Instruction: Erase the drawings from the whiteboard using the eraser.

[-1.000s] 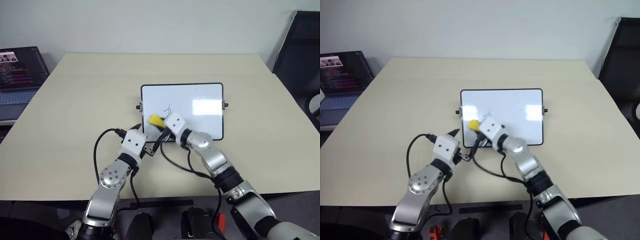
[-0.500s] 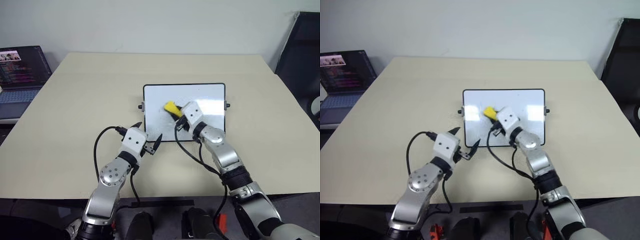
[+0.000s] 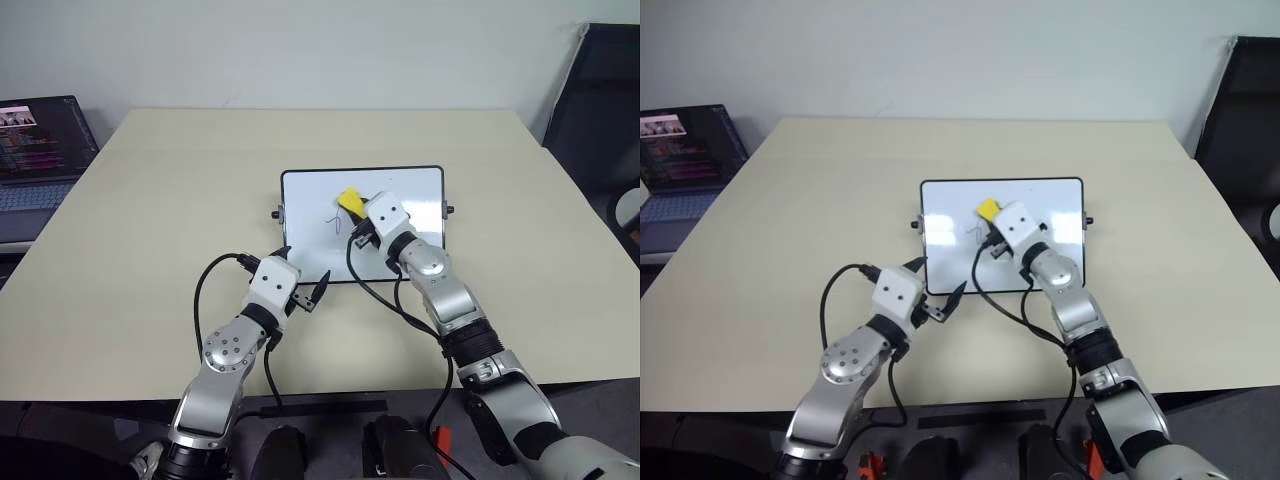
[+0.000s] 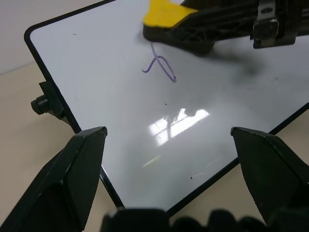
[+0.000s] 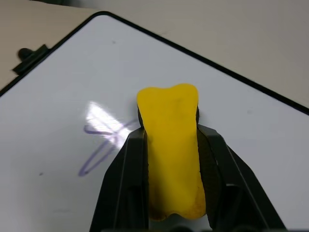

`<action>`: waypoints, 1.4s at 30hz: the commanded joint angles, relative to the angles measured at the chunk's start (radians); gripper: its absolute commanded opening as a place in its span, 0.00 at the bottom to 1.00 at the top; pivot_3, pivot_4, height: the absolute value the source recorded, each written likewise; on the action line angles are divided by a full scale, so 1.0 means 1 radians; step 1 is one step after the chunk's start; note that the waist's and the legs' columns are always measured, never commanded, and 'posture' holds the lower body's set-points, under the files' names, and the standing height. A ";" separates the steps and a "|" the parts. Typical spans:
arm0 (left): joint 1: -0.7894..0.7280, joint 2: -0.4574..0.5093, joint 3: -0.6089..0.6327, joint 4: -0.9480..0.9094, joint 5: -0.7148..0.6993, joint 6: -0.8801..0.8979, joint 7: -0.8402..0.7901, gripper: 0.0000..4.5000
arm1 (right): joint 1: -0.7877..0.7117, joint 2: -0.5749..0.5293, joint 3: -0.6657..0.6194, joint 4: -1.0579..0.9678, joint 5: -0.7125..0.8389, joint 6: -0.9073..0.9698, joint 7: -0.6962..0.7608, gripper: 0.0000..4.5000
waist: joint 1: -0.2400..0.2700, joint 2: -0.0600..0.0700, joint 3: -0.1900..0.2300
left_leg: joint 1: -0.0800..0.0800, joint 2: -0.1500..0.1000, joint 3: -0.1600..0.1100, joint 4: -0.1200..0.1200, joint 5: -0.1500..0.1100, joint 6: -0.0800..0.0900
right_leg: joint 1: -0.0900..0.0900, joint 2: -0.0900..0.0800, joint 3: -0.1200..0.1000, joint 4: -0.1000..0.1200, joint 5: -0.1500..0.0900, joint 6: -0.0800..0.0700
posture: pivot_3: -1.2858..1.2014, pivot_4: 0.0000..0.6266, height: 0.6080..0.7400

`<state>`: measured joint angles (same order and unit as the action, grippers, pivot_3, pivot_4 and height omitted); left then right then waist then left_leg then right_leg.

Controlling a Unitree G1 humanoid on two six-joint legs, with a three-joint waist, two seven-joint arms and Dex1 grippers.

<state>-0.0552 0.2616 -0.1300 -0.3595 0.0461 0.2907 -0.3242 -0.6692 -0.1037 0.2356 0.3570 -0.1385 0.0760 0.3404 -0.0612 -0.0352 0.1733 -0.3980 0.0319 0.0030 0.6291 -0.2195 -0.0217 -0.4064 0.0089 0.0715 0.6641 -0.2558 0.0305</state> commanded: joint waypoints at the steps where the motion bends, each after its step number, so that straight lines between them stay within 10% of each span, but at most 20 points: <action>1: 0.001 -0.003 0.006 -0.032 -0.003 -0.016 0.009 1.00 | 0.036 0.003 0.037 -0.027 0.003 0.030 0.055 0.23 | 0.001 0.000 0.000 | 0.000 0.000 0.000 0.000 0.000 0.000 | 0.000 0.000 0.000 0.000 0.000 0.000 | 0.52 0.24 1.00; 20: -0.004 -0.010 -0.006 -0.013 -0.008 -0.025 0.004 1.00 | 0.066 -0.053 -0.112 -0.141 0.066 -0.022 0.015 0.23 | 0.011 0.000 0.000 | -0.003 -0.001 0.000 0.000 0.000 0.000 | -0.001 -0.002 -0.001 -0.003 0.000 0.001 | 0.52 0.24 1.00; 42: -0.025 -0.011 -0.010 0.014 -0.013 -0.035 -0.005 1.00 | 0.158 -0.102 0.040 -0.199 0.027 0.068 0.154 0.23 | 0.005 0.000 0.000 | -0.002 0.000 0.000 0.000 0.000 0.000 | -0.001 -0.001 -0.001 -0.001 0.000 0.000 | 0.52 0.24 1.00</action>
<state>-0.0610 0.2579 -0.1341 -0.3344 0.0415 0.2787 -0.3262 -0.5171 -0.1949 0.2964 0.1794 -0.1071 0.1379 0.5009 -0.0559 -0.0354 0.1737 -0.3997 0.0316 0.0029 0.6292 -0.2195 -0.0217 -0.4069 0.0083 0.0708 0.6630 -0.2562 0.0310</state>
